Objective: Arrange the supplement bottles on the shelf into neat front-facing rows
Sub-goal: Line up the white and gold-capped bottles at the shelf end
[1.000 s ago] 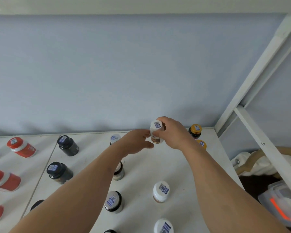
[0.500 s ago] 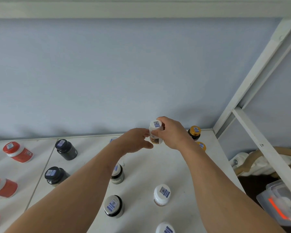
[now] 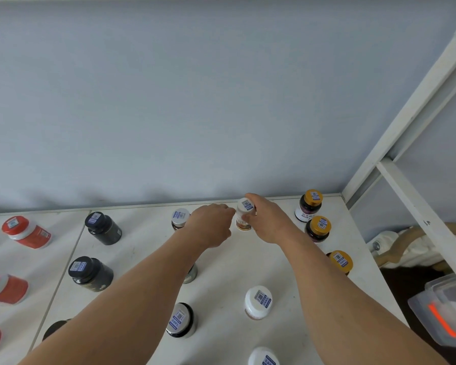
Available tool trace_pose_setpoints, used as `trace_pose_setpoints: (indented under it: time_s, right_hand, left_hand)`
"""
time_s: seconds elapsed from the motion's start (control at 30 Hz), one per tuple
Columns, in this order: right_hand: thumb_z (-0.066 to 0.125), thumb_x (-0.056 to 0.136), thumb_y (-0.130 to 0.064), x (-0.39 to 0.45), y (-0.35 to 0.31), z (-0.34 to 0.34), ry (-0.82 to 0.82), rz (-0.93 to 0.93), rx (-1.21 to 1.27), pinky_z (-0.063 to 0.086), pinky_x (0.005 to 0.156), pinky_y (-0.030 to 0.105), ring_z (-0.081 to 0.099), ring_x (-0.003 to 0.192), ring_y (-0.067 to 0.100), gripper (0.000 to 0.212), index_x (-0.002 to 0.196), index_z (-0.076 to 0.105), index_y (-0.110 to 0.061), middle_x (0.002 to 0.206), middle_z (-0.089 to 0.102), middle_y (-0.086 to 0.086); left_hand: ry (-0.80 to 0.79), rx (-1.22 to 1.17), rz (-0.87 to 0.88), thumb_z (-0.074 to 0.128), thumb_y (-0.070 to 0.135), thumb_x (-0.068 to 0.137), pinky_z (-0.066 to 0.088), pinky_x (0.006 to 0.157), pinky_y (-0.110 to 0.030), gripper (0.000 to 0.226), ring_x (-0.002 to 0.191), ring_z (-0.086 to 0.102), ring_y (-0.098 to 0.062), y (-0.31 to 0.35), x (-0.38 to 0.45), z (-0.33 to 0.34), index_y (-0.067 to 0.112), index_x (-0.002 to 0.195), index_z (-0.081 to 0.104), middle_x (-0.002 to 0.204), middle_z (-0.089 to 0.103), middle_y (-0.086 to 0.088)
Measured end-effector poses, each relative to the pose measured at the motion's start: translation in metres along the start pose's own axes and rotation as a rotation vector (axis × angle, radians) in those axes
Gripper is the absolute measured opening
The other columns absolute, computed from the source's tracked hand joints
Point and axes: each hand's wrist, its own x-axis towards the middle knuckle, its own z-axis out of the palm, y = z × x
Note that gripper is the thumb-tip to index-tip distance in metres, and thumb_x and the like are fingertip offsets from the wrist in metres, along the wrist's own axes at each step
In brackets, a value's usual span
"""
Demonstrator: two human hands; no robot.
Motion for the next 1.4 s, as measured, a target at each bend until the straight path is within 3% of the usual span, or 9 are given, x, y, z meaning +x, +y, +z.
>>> trace_pose_setpoints:
  time_s: [0.27, 0.4, 0.5, 0.63, 0.9, 1.1, 1.23, 1.4]
  right_hand:
    - [0.063, 0.091, -0.025, -0.005, 0.002, 0.002, 0.038, -0.075, -0.052, 0.032, 0.107, 0.031, 0.035, 0.136, 0.019, 0.069, 0.150, 0.027, -0.021, 0.155, 0.028, -0.002]
    - [0.058, 0.093, -0.027, -0.028, -0.004, -0.003, 0.181, -0.185, -0.221, 0.036, 0.103, 0.034, 0.042, 0.128, 0.021, 0.042, 0.134, 0.051, -0.018, 0.144, 0.044, -0.002]
    - [0.054, 0.095, -0.031, -0.055, -0.010, -0.008, 0.195, -0.192, -0.293, 0.041, 0.098, 0.036, 0.049, 0.121, 0.023, 0.035, 0.128, 0.057, -0.018, 0.135, 0.053, 0.001]
    - [0.048, 0.099, -0.036, -0.099, -0.017, -0.011, 0.178, -0.189, -0.375, 0.046, 0.092, 0.039, 0.056, 0.113, 0.025, 0.035, 0.127, 0.059, -0.018, 0.128, 0.059, 0.004]
    - [0.048, 0.099, -0.035, -0.195, -0.017, -0.008, 0.259, -0.100, -0.392, 0.048, 0.093, 0.037, 0.056, 0.116, 0.022, 0.036, 0.132, 0.055, -0.022, 0.135, 0.056, 0.000]
    - [0.049, 0.099, -0.035, -0.265, -0.003, -0.001, 0.313, -0.066, -0.374, 0.047, 0.090, 0.034, 0.058, 0.114, 0.023, 0.036, 0.132, 0.056, -0.021, 0.132, 0.058, 0.001]
    - [0.050, 0.098, -0.037, -0.300, 0.015, -0.006, 0.359, -0.066, -0.336, 0.046, 0.096, 0.036, 0.056, 0.117, 0.022, 0.037, 0.131, 0.057, -0.022, 0.133, 0.059, -0.001]
    - [0.051, 0.097, -0.038, -0.342, 0.051, -0.023, 0.408, -0.081, -0.300, 0.041, 0.091, 0.029, 0.054, 0.116, 0.019, 0.039, 0.132, 0.056, -0.022, 0.134, 0.057, -0.003]
  left_hand:
    - [0.027, -0.005, -0.042, 0.051, 0.032, 0.093, 0.046, 0.085, -0.036, 0.037, 0.116, 0.054, -0.021, 0.005, -0.019, -0.011, 0.019, 0.127, 0.050, 0.125, 0.056, 0.003]
    - [0.089, 0.010, -0.092, 0.047, 0.036, 0.095, 0.043, 0.080, -0.035, 0.036, 0.118, 0.054, -0.021, 0.013, -0.040, -0.025, 0.022, 0.128, 0.050, 0.128, 0.056, 0.005]
    - [0.141, 0.045, -0.090, 0.046, 0.036, 0.096, 0.042, 0.077, -0.033, 0.035, 0.115, 0.056, -0.022, 0.023, -0.060, -0.032, 0.025, 0.128, 0.052, 0.127, 0.057, 0.006]
    - [0.200, 0.090, -0.047, 0.045, 0.038, 0.096, 0.044, 0.074, -0.033, 0.034, 0.111, 0.059, -0.022, 0.037, -0.084, -0.038, 0.026, 0.127, 0.052, 0.124, 0.059, 0.007]
    - [0.289, 0.129, 0.126, 0.044, 0.036, 0.097, 0.046, 0.079, -0.034, 0.034, 0.108, 0.060, -0.023, 0.079, -0.148, -0.028, 0.022, 0.126, 0.054, 0.126, 0.059, 0.004]
    - [0.274, 0.114, 0.175, 0.042, 0.035, 0.098, 0.046, 0.076, -0.033, 0.033, 0.105, 0.059, -0.023, 0.116, -0.204, -0.015, 0.020, 0.124, 0.056, 0.121, 0.060, 0.002]
    - [0.293, 0.115, 0.198, 0.041, 0.036, 0.098, 0.043, 0.076, -0.032, 0.035, 0.108, 0.058, -0.022, 0.145, -0.227, -0.013, 0.020, 0.126, 0.055, 0.123, 0.059, 0.002]
    - [0.286, 0.045, 0.174, 0.043, 0.039, 0.097, 0.049, 0.081, -0.034, 0.037, 0.112, 0.056, -0.020, 0.190, -0.249, 0.001, 0.021, 0.127, 0.054, 0.127, 0.057, 0.003]
